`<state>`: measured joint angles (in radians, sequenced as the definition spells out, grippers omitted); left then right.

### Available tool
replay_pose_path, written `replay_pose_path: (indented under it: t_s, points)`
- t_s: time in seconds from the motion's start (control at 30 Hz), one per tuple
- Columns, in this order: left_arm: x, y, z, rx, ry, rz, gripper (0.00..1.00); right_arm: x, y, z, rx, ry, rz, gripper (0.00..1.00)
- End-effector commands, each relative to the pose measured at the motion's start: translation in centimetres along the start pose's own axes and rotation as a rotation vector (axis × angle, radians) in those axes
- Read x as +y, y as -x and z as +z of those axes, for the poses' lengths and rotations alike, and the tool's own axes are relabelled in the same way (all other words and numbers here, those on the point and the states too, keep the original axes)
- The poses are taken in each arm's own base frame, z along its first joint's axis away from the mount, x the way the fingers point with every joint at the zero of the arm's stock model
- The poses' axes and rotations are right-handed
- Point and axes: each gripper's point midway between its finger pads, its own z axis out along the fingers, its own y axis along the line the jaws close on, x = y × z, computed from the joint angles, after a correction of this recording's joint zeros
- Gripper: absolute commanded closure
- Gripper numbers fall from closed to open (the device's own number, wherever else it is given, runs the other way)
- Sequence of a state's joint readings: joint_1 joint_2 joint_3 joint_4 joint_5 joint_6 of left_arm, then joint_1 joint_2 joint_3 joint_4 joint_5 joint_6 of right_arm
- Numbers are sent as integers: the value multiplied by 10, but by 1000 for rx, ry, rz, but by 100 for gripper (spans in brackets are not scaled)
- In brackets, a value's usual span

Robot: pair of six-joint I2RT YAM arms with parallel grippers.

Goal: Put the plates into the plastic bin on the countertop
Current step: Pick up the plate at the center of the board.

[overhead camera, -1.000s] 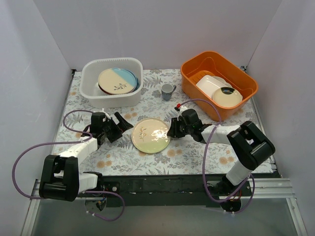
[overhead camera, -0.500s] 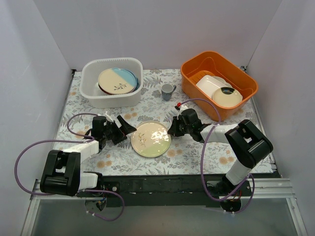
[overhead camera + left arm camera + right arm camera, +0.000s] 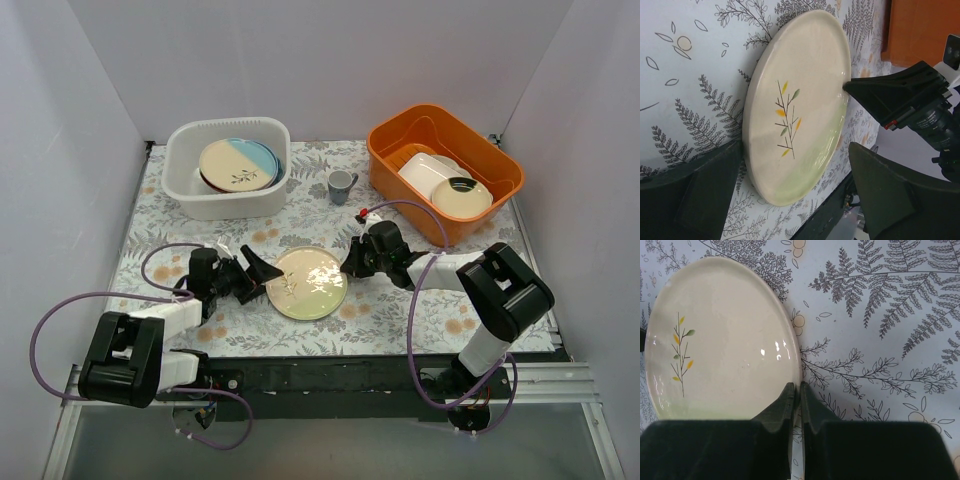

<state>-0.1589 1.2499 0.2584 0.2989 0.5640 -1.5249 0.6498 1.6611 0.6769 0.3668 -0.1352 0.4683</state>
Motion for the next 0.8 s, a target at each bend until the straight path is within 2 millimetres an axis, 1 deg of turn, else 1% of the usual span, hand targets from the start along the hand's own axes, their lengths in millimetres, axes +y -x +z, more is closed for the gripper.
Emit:
replay_pose_path:
  t_s: [0.0, 0.03, 0.07, 0.1, 0.2, 0.23, 0.27, 0.37, 0.53, 0.63, 0.67, 0.73, 0.77]
  points:
    - [51, -59, -11, 143, 180, -176, 12, -26, -44, 1, 135, -83, 3, 99]
    - [49, -62, -11, 149, 171, -199, 12, -26, -44, 2, 133, -79, 4, 98]
    - [45, -60, -10, 135, 146, -195, 12, -25, -46, 2, 138, -73, 11, 99]
    - [49, -67, -12, 140, 144, -209, 12, -24, -45, 3, 136, -69, 11, 99]
    - [35, -65, -10, 120, 61, -219, 13, -22, -46, 4, 144, -57, 9, 99]
    - [36, -71, -12, 124, 46, -223, 13, -22, -46, 4, 144, -56, 9, 99]
    - [31, -67, -11, 105, 20, -225, 14, -22, -46, 4, 146, -56, 8, 99]
    - [24, -66, -10, 90, -24, -205, 14, -22, -47, 3, 146, -55, 8, 99]
    - [21, -67, -7, 96, -32, -188, 14, -20, -46, 1, 146, -45, 6, 99]
    - [14, -65, -6, 79, -69, -175, 14, -17, -45, 1, 144, -32, 7, 99]
    - [8, -62, -5, 65, -91, -163, 14, -16, -46, 1, 145, -29, 7, 99]
    - [5, -60, -3, 50, -101, -151, 14, -16, -46, 0, 146, -28, 10, 99]
    - [1, -56, -2, 30, -119, -135, 14, -15, -46, 0, 146, -24, 10, 99]
